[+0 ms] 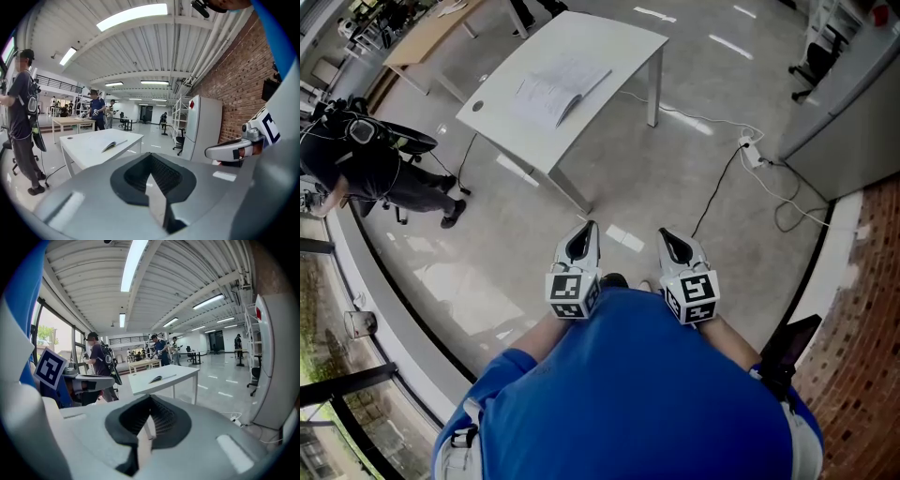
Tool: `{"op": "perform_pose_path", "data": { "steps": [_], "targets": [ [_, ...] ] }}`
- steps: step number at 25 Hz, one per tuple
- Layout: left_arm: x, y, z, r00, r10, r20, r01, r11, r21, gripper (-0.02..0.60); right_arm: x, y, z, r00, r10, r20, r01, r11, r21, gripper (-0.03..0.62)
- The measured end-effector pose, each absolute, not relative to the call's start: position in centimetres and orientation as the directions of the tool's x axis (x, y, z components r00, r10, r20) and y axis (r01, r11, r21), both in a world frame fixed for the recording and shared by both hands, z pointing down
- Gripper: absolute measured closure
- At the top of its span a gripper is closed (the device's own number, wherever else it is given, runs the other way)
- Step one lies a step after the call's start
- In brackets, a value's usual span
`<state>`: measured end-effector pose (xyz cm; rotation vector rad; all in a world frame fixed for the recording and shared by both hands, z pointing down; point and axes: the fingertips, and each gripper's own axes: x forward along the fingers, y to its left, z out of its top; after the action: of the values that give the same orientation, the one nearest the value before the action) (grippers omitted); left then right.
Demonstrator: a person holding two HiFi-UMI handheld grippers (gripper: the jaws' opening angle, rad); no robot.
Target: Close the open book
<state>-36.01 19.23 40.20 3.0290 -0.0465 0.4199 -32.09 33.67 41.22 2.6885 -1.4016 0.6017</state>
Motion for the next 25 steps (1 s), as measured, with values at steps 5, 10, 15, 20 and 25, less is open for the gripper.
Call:
{"op": "perform_pose_path", "data": {
  "steps": [5,10,15,20,25],
  "targets": [
    [-34.1,20.4,40.8,0.955,0.002,0.298,-0.021,-0.997,0.075,0.574,-30.5,35.1,41.8,0.517,-0.768,0.377,-0.785,-0.601,-0.148,0.592],
    [-30.3,21.1,41.1,0.952,0.036,0.304,0.013,-0.997,0.079,0.574,-27.4,35.8,42.3,0.531,-0.752,0.39,-0.767,-0.622,-0.155,0.592],
    [-25.2,21.0,42.2,0.95,0.068,0.304,0.043,-0.995,0.089,0.574,-22.9,35.9,43.2,0.554,-0.728,0.404,-0.748,-0.648,-0.143,0.591],
    [-17.2,20.0,42.3,0.953,0.096,0.286,0.064,-0.991,0.12,0.574,-15.4,35.2,42.7,0.584,-0.699,0.413,-0.73,-0.675,-0.112,0.591],
    [-10.1,18.4,41.9,0.957,0.123,0.264,0.087,-0.986,0.144,0.574,-8.4,33.1,41.6,0.598,-0.687,0.413,-0.731,-0.679,-0.069,0.592]
  ]
}}
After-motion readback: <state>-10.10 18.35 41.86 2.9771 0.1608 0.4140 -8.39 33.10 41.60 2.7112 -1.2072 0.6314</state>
